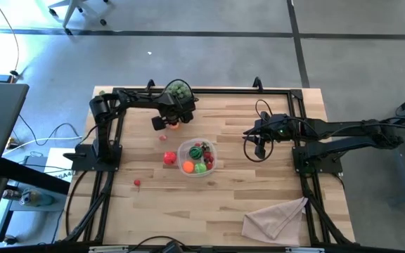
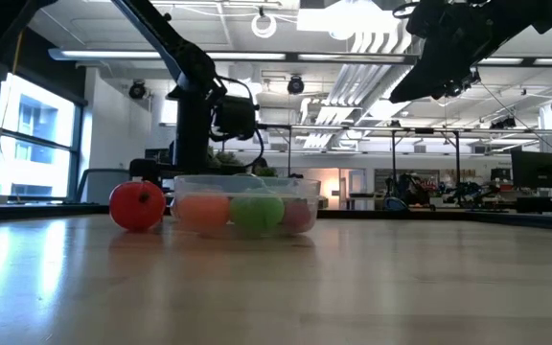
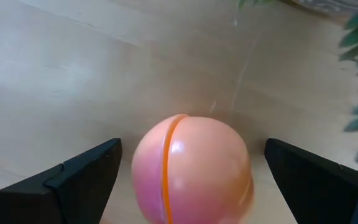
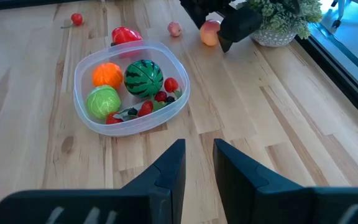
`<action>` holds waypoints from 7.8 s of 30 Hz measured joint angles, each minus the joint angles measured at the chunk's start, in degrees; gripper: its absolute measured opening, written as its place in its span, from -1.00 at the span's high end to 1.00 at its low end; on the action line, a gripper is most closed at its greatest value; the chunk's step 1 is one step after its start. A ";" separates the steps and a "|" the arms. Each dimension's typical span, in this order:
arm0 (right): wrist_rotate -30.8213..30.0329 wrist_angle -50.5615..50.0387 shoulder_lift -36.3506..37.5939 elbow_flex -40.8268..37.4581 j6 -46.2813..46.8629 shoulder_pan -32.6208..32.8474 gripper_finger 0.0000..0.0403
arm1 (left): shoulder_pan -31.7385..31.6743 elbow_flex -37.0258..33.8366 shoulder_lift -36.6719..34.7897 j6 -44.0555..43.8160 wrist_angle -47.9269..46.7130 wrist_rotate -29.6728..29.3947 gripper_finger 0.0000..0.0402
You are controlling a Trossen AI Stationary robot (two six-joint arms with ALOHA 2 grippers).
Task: Pick and placing Produce into tupperware
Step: Put the large peach into the transparent bin, then put the small peach into the transparent bin
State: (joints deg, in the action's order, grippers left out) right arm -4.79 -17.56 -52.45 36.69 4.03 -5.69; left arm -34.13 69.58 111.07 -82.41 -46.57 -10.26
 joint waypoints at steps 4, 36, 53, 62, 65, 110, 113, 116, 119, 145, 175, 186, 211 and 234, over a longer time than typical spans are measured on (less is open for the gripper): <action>0.00 0.00 0.00 0.00 0.00 0.00 0.65 | 0.00 0.00 0.01 -0.04 0.22 0.04 -0.90; 0.00 -0.01 0.00 0.00 0.00 0.01 0.65 | 0.02 0.00 0.10 1.18 -0.11 -0.90 -0.12; -0.01 -0.01 0.00 0.00 0.00 0.00 0.65 | 0.02 -0.02 0.10 1.16 0.00 -0.93 -0.10; -0.01 -0.02 0.00 0.00 0.00 0.01 0.65 | 0.00 0.07 -1.53 1.16 -0.86 1.88 -0.12; -0.01 -0.02 0.00 0.00 0.00 -0.01 0.65 | 0.00 0.09 -2.23 1.13 -1.38 3.95 -0.10; -0.01 -0.28 0.02 0.00 0.00 0.01 0.65 | 28.68 0.22 -11.32 9.23 -0.65 -1.43 -0.15; -0.01 -0.26 0.02 0.00 0.00 0.00 0.65 | 28.98 0.22 -10.50 12.60 0.13 -0.09 -0.15; 0.00 -0.28 0.02 0.00 0.00 0.01 0.65 | 29.03 0.22 -9.91 16.64 0.57 0.24 -0.15; 0.00 -0.26 0.02 0.00 0.00 0.01 0.65 | 29.03 0.22 -9.91 20.94 0.62 0.15 -0.15; -0.01 -0.72 0.02 0.00 0.00 0.01 0.65 | 28.89 0.20 -6.36 52.22 1.58 1.79 -0.19; -0.01 -0.67 0.02 0.00 0.00 0.01 0.65 | 28.92 0.20 -6.35 52.50 1.59 0.15 -0.40; 0.00 -0.67 0.02 0.00 0.00 0.00 0.65 | 28.92 9.46 -6.35 48.38 -10.07 -0.94 -0.33; -0.01 -0.68 0.02 0.00 0.00 0.01 0.65 | 14.30 19.44 -9.64 10.13 -40.49 2.31 -0.48; 0.00 -0.66 0.02 0.00 0.00 0.01 0.65 | -2.99 -6.26 -10.43 26.07 -12.80 14.68 -0.89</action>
State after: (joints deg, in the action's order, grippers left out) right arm -4.79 -18.22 -52.43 36.69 4.03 -5.68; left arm -37.12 63.32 100.64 -56.35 -59.37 4.42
